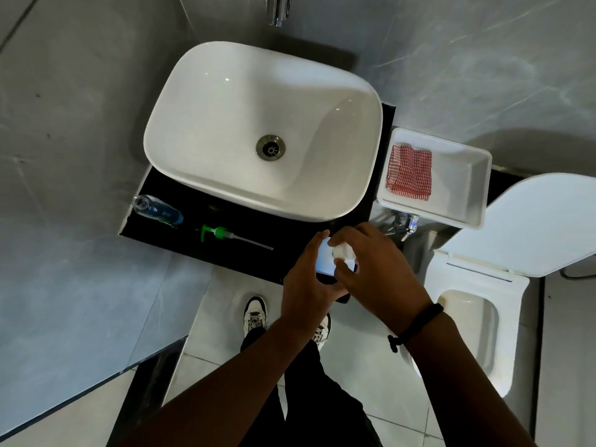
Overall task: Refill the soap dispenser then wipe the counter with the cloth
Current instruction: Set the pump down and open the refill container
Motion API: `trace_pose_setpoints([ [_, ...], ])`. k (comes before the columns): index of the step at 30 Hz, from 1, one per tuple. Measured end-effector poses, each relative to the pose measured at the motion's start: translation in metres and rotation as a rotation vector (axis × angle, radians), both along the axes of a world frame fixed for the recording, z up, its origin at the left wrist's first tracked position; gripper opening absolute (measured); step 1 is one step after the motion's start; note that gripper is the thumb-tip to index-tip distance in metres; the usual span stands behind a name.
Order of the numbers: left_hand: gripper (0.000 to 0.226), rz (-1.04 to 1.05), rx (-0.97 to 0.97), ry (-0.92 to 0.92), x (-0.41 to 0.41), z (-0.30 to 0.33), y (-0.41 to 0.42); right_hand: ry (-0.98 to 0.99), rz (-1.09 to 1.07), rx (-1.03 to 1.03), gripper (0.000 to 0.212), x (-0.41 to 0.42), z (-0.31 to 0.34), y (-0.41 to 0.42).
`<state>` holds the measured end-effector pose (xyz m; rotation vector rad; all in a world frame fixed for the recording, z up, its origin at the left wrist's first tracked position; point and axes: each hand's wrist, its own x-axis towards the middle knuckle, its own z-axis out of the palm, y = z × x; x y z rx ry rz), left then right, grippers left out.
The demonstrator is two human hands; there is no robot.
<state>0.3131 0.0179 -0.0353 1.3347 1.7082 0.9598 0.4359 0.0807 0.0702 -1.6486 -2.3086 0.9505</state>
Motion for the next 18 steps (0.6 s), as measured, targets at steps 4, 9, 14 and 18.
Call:
trace_pose_setpoints([
  [4,0.103,0.028,-0.034,0.015,0.002,-0.009,-0.001,0.188,-0.182,0.060,0.029,0.020,-0.008,0.010],
  [9,0.100,0.068,-0.001,-0.049,0.003,-0.010,-0.003,0.405,-0.484,0.021,0.025,0.032,-0.054,0.023],
  [14,0.101,0.084,-0.001,-0.017,0.004,-0.015,-0.005,0.366,-0.501,-0.019,0.020,0.026,-0.123,0.037],
  [18,0.099,0.071,0.021,0.011,0.003,-0.013,-0.004,0.291,-0.474,-0.054,0.019,0.022,-0.155,0.041],
])
